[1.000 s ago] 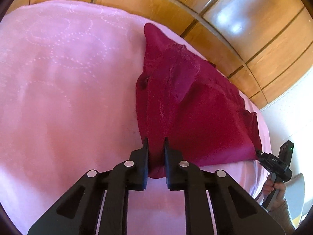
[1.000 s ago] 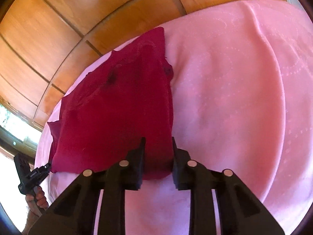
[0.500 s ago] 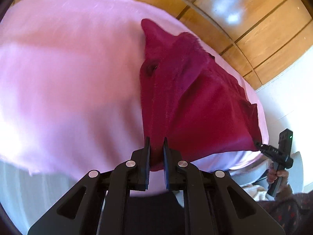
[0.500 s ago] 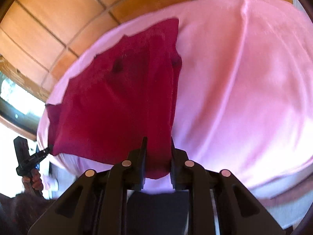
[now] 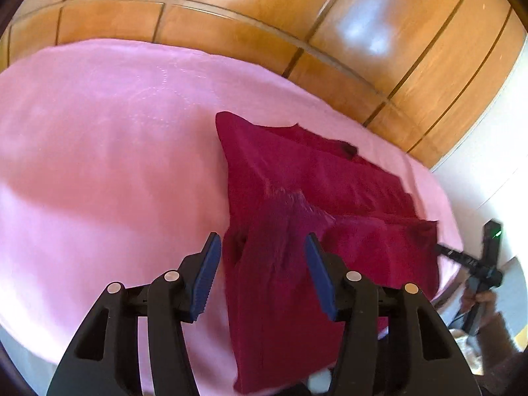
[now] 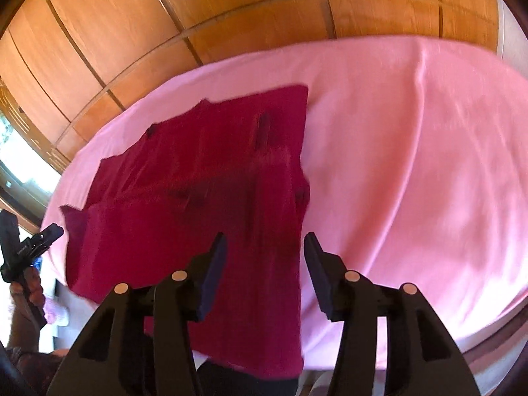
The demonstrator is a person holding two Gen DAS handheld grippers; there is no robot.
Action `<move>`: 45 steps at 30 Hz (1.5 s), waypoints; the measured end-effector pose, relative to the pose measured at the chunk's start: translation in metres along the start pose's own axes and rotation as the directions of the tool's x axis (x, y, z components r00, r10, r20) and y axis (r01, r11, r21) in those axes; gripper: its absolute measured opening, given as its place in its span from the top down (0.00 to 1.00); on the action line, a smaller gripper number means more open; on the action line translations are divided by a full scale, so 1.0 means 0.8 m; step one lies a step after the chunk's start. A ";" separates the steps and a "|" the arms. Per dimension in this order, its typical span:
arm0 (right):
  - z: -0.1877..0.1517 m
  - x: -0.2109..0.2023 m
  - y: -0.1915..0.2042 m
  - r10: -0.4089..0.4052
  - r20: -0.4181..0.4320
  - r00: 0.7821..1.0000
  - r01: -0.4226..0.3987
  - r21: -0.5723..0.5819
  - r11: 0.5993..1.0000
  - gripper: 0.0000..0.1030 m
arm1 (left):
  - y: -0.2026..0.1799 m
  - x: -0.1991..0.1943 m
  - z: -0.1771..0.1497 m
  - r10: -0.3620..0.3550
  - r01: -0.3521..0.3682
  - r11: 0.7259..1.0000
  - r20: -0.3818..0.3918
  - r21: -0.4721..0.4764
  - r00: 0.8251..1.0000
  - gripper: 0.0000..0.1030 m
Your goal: Fold small clothes
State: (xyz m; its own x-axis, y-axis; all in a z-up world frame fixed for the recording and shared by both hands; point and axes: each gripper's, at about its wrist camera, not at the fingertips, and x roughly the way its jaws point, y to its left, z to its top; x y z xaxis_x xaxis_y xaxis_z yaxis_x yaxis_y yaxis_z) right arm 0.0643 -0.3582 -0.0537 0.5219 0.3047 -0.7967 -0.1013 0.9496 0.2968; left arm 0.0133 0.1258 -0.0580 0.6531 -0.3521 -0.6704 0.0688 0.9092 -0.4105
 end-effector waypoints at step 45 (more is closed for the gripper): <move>-0.002 0.042 0.019 -0.121 0.026 0.992 0.121 0.016 0.993 0.40 | -0.042 0.022 -0.007 0.257 -0.271 0.941 0.090 0.202 0.962 0.66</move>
State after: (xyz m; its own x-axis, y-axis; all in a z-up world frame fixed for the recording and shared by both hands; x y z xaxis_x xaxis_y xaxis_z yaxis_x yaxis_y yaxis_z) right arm 0.0793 -0.3331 -0.0767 0.5523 0.1850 -0.8128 -0.0237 0.9781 0.2066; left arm 0.0182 0.0877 -0.0592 0.7142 -0.0848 -0.6948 0.0401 0.9960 -0.0804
